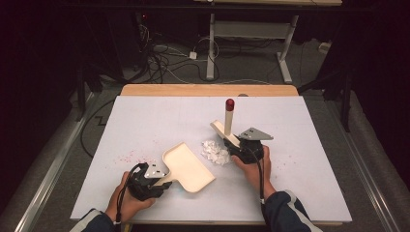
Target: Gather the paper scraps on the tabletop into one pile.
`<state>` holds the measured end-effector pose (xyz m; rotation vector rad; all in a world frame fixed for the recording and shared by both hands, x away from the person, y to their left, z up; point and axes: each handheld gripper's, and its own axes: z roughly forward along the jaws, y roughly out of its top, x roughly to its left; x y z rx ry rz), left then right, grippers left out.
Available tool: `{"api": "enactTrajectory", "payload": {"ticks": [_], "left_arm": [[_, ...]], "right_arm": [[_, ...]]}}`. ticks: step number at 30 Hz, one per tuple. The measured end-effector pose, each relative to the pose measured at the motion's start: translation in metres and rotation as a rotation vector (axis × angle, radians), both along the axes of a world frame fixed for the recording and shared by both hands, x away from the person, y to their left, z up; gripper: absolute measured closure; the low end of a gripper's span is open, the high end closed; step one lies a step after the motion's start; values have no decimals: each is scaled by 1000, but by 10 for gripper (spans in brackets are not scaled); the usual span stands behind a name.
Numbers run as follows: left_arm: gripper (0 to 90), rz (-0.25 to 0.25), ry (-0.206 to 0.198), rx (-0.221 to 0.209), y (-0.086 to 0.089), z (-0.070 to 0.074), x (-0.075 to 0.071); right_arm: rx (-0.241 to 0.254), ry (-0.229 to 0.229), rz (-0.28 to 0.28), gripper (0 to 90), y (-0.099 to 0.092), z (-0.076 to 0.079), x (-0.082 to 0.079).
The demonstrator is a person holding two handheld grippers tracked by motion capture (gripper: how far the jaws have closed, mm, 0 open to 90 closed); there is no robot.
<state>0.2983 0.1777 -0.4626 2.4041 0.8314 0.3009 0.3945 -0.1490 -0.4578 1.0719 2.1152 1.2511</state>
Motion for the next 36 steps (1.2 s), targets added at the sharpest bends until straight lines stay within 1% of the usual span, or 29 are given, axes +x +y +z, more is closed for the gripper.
{"api": "enactTrajectory", "payload": {"ticks": [2, 3, 4, 7, 9, 12, 16, 22, 24, 26, 36], "left_arm": [[633, 0, 1, 0, 0, 0, 0], [633, 0, 2, 1, 0, 1, 0], [633, -2, 3, 0, 0, 1, 1], [633, 0, 8, -3, -1, 2, 2], [633, 0, 12, 3, -2, 3, 2], [633, 2, 23, -2, -4, 4, 4], [633, 2, 40, -12, -5, 5, 7], [633, -2, 51, -14, -8, 5, 11], [633, -3, 56, -17, -9, 5, 12], [633, -4, 65, -26, -9, 5, 14], [633, -8, 69, -15, -14, 2, 17]], "right_arm": [[-4, -6, 2, 667, 1, -1, -1], [2, -4, -1, 667, 2, -1, -2], [7, -13, -5, 668, 2, -1, -2], [36, -23, 4, 668, 4, -3, -3], [35, -28, 16, 667, 6, -4, -3], [37, -40, 20, 667, 8, -5, -5], [49, -37, 29, 667, 9, -6, -5], [49, -40, 56, 666, 12, -6, -6], [41, -42, 64, 665, 14, -7, -7], [49, -40, 77, 665, 15, -7, -8], [50, -42, 108, 664, 21, -7, -14]]}}
